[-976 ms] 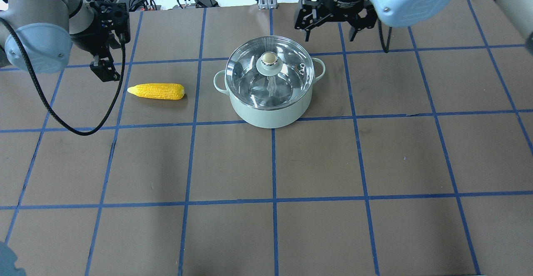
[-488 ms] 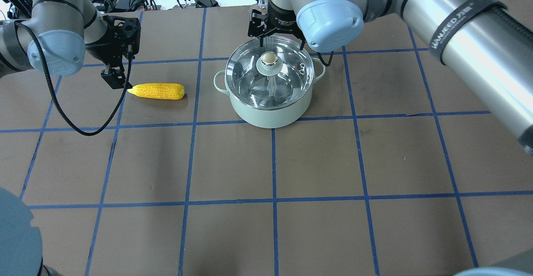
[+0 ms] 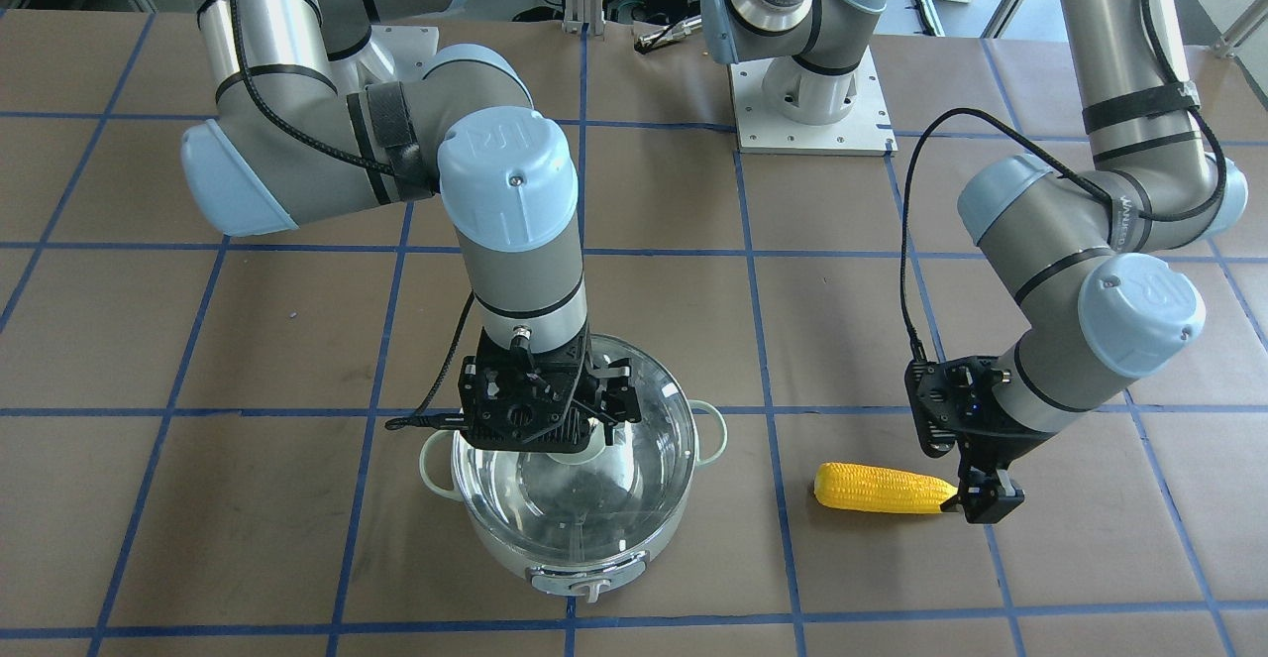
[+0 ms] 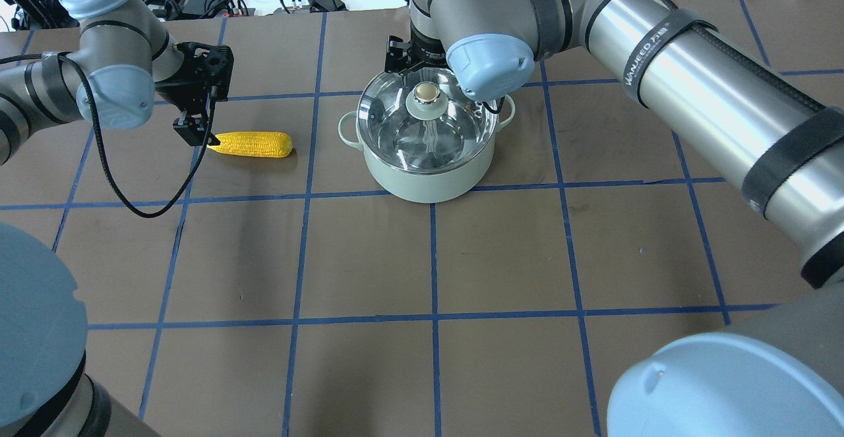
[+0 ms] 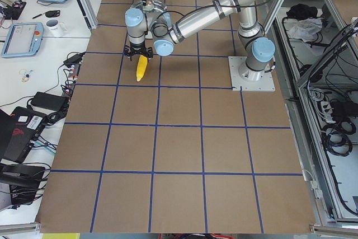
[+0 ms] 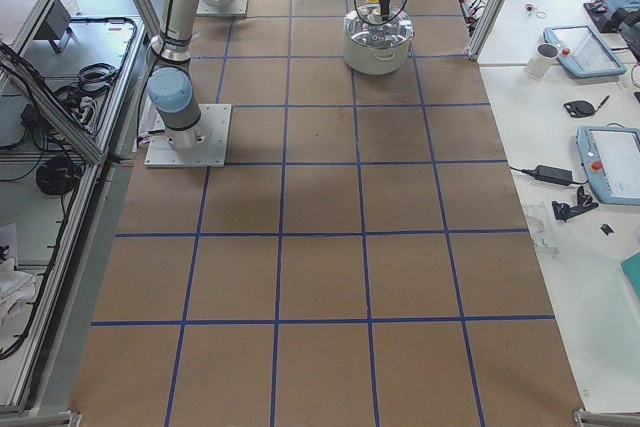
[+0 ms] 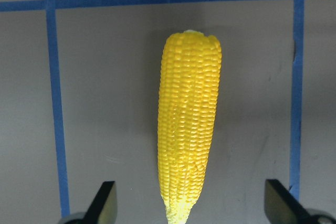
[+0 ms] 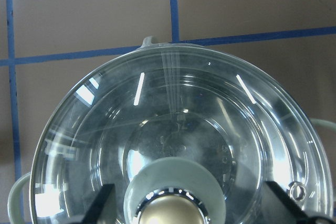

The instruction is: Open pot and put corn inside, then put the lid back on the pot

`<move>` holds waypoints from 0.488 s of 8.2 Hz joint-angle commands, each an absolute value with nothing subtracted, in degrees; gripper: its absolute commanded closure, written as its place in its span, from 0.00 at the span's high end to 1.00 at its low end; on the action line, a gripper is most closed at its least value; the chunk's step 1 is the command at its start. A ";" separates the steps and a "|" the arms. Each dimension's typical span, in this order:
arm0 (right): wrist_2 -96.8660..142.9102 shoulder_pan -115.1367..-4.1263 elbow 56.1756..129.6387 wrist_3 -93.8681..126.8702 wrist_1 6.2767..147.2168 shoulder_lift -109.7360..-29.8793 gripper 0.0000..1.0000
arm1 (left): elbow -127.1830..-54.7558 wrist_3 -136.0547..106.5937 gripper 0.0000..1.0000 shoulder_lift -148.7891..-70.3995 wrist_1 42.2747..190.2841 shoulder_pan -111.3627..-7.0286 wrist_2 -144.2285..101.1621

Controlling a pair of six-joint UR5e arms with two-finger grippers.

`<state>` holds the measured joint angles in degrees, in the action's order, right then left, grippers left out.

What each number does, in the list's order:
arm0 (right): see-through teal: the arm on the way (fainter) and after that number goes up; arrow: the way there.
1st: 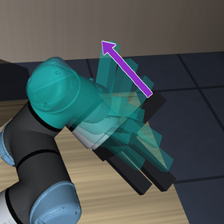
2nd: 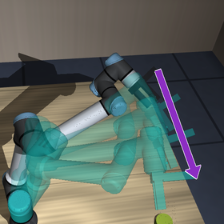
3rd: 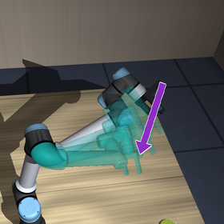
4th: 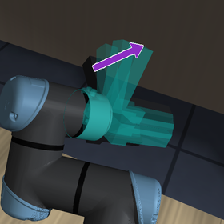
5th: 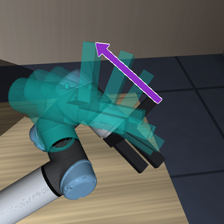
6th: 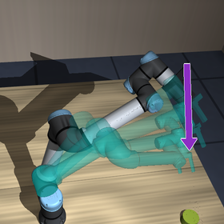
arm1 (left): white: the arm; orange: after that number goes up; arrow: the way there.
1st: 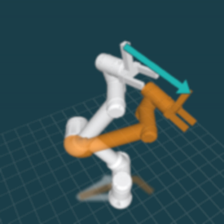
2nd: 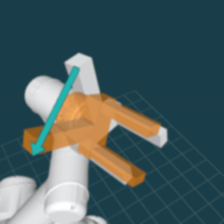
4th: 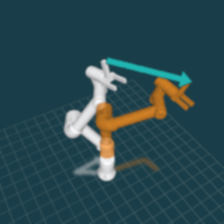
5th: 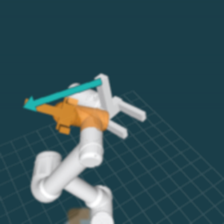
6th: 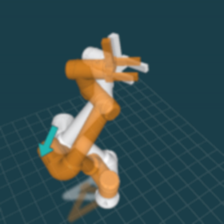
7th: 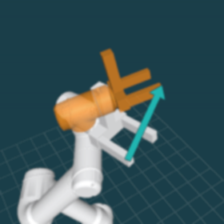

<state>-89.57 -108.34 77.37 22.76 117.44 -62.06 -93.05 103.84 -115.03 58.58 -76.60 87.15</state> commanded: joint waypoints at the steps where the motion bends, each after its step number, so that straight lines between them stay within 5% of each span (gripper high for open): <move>1: -89.74 -108.46 77.61 23.29 117.77 -61.17 0.94 | -93.25 103.89 1.00 -117.59 57.04 -76.55 87.01; 4: -89.56 -108.72 77.61 23.73 117.77 -61.17 0.91 | -93.43 103.45 1.00 -119.26 57.13 -76.55 87.19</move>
<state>-89.60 -108.56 77.58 23.34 117.76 -61.21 -93.35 103.60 -117.97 57.12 -76.56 87.06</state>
